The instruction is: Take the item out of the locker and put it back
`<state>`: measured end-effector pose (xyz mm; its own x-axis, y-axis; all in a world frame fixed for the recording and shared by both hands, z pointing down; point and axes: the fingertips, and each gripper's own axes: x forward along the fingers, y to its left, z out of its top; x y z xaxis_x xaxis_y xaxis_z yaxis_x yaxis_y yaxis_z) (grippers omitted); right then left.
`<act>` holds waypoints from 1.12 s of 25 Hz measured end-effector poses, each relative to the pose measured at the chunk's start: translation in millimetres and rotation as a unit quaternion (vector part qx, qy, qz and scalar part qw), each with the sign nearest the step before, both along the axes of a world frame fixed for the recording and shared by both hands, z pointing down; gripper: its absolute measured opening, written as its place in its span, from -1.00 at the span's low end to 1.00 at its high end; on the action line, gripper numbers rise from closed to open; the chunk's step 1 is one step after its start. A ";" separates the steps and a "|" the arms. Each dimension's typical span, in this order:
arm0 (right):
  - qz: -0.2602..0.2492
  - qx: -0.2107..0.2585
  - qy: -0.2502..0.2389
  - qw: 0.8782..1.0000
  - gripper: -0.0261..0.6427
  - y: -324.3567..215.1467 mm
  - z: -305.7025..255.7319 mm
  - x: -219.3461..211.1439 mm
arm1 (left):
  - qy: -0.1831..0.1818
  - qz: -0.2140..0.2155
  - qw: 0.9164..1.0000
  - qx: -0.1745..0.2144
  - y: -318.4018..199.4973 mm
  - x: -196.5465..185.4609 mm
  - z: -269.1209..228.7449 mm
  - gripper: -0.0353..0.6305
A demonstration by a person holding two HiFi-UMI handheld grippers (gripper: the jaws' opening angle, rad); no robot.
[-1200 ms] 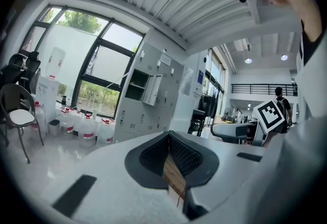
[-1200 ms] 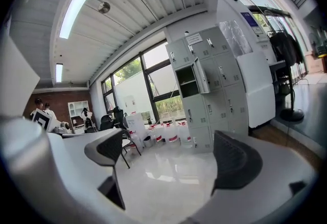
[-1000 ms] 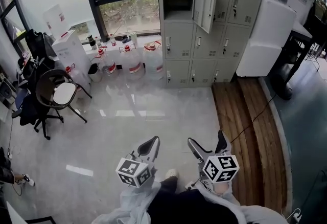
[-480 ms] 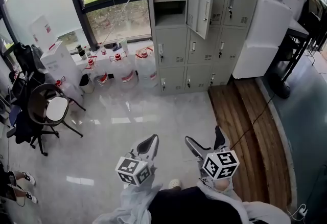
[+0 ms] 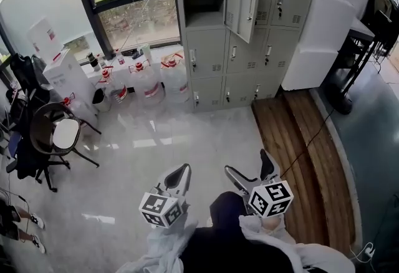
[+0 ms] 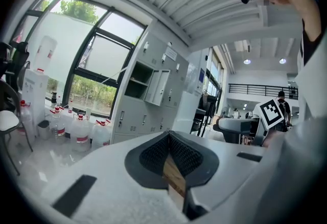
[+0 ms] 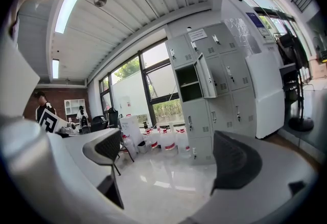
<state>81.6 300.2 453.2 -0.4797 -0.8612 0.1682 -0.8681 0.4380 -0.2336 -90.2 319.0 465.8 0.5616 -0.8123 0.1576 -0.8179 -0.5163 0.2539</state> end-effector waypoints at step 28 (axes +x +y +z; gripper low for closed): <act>0.003 -0.004 -0.007 1.000 0.78 -150.3 5.9 9.8 | -0.009 -0.010 1.000 0.002 -146.5 6.8 0.1 -0.87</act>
<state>91.4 150.0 459.1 -0.4769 -0.8629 0.1674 -0.8673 0.4309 -0.2492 -83.5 172.5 465.9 0.5425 -0.8240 0.1637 -0.8323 -0.5008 0.2375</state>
